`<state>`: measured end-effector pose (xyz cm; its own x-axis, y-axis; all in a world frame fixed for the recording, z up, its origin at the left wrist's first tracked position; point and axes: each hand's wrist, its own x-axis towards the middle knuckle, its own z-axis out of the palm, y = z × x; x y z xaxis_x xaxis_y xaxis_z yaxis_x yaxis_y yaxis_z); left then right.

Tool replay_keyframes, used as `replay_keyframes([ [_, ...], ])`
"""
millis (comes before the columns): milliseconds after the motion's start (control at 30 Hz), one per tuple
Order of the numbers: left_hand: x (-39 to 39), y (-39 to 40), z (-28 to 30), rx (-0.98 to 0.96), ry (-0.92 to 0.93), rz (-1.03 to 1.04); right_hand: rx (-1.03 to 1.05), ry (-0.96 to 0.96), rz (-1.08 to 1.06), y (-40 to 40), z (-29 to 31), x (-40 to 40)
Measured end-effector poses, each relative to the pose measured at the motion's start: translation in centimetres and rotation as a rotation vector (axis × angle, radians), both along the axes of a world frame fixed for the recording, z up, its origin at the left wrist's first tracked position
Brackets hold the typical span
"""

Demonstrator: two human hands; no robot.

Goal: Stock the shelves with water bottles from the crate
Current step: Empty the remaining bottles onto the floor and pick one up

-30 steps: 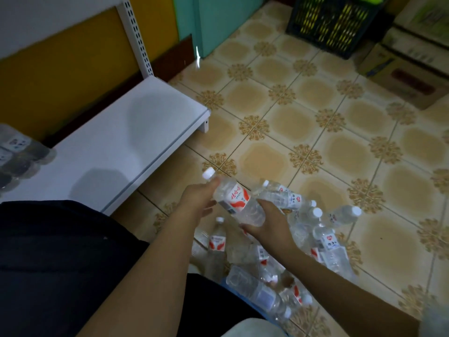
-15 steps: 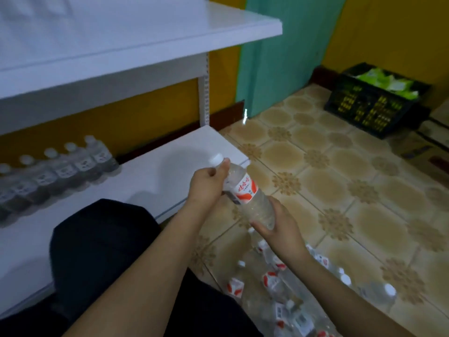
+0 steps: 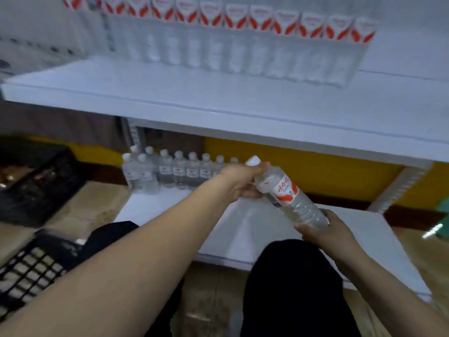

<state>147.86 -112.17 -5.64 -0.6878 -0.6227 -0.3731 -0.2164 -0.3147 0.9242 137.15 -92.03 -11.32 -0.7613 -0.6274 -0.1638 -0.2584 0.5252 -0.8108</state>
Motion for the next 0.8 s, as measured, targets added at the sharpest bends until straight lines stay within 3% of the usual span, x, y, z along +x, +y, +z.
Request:
replay_keyframes([
  [300,9.8,-14.7,-3.1,-0.119,-0.131,0.295,0.213,-0.107,0.35,-21.2,-3.8,3.1],
  [533,14.8,-18.3,-5.4,-0.199,-0.189,0.31,0.279,-0.045,0.532,-25.8,-7.2,7.9],
  [633,17.2,-18.8,-5.1,-0.177,-0.154,0.35,0.22,-0.003,0.576,-26.8,-6.6,8.8],
  [800,22.3,-16.9,-1.3,-0.305,-0.157,0.309,0.066,0.2,0.78,-26.5,-3.9,12.0],
])
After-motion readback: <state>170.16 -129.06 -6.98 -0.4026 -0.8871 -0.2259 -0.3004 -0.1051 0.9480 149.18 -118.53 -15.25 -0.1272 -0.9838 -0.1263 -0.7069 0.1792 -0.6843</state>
